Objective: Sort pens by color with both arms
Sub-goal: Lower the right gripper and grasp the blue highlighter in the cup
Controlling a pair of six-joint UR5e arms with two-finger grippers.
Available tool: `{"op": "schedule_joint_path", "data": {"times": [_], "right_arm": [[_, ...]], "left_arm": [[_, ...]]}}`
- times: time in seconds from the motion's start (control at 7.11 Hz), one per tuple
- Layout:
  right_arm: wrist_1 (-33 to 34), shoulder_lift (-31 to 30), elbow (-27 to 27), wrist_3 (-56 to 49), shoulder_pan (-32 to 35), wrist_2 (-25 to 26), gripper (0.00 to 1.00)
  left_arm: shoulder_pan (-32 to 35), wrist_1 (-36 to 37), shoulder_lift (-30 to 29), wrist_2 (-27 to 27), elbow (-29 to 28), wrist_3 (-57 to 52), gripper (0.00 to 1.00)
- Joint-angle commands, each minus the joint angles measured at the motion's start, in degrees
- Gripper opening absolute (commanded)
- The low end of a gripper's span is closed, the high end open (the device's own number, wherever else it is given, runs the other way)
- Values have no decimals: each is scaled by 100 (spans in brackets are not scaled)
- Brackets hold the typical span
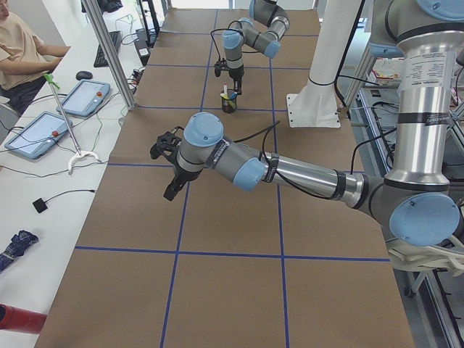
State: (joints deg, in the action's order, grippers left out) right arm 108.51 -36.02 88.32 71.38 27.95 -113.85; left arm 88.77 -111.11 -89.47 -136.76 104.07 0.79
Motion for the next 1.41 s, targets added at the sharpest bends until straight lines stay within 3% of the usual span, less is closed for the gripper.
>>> {"op": "schedule_joint_path", "data": {"times": [0.0,0.28,1.27], "right_arm": [[4,-10,-25,16,9,29,75],[-14,-11,-69,-10,105,65,74],[-14,7,-113,-37,62,30,46]], "left_arm": [[0,2,0,0,0,9,100],[0,2,0,0,0,18,100],[0,-7,-9,0,0,18,100]]}}
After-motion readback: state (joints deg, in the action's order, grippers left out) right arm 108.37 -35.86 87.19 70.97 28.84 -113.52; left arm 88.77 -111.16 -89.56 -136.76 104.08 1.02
